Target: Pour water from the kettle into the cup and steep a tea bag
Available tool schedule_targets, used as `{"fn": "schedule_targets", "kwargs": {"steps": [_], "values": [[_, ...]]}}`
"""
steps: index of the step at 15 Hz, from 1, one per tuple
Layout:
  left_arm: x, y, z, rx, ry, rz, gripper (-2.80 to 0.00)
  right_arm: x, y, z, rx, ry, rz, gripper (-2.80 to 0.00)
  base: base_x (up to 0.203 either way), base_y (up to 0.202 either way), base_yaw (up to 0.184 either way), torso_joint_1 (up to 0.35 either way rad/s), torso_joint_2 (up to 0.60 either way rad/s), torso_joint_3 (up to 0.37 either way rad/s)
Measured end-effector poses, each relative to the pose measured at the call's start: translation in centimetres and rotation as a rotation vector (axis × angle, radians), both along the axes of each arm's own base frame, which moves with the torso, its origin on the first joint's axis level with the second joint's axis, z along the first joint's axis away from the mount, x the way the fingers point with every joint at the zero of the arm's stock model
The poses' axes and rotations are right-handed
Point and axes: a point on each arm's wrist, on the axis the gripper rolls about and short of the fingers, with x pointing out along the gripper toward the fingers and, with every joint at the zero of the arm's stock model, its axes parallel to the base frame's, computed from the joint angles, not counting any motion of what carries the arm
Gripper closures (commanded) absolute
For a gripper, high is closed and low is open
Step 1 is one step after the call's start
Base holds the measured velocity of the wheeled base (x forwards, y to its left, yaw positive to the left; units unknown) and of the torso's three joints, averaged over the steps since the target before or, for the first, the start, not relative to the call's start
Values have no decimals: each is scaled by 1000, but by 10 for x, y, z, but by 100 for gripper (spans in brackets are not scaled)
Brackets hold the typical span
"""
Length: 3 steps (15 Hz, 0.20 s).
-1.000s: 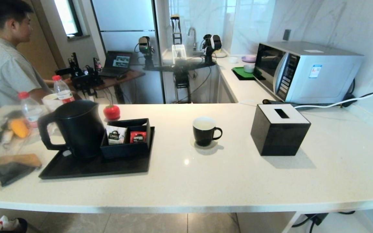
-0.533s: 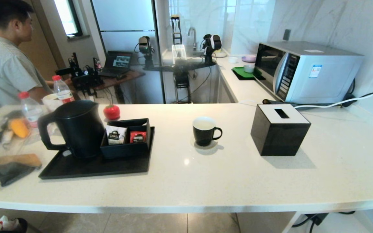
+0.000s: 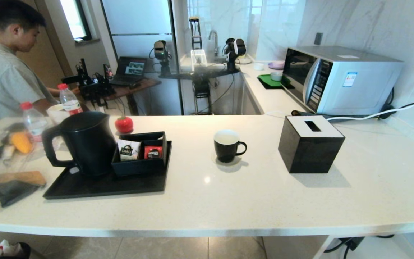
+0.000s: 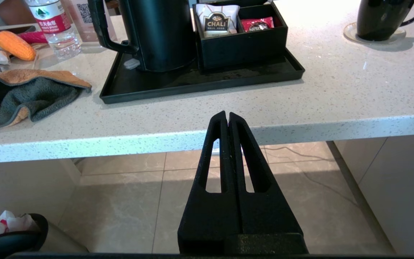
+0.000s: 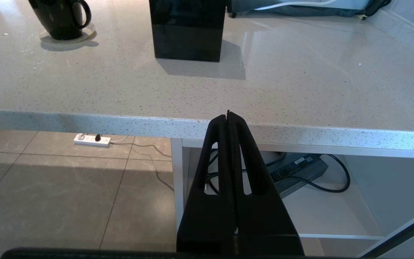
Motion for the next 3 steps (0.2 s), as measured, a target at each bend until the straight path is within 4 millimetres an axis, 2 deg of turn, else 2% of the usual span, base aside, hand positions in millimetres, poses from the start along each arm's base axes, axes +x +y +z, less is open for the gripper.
{"fn": "schedule_targets", "kwargs": {"steps": [3], "values": [[0,0,0,0,0,0,0,0,0,0,-2,0,3,0,0,0,0,0,0,0]]}}
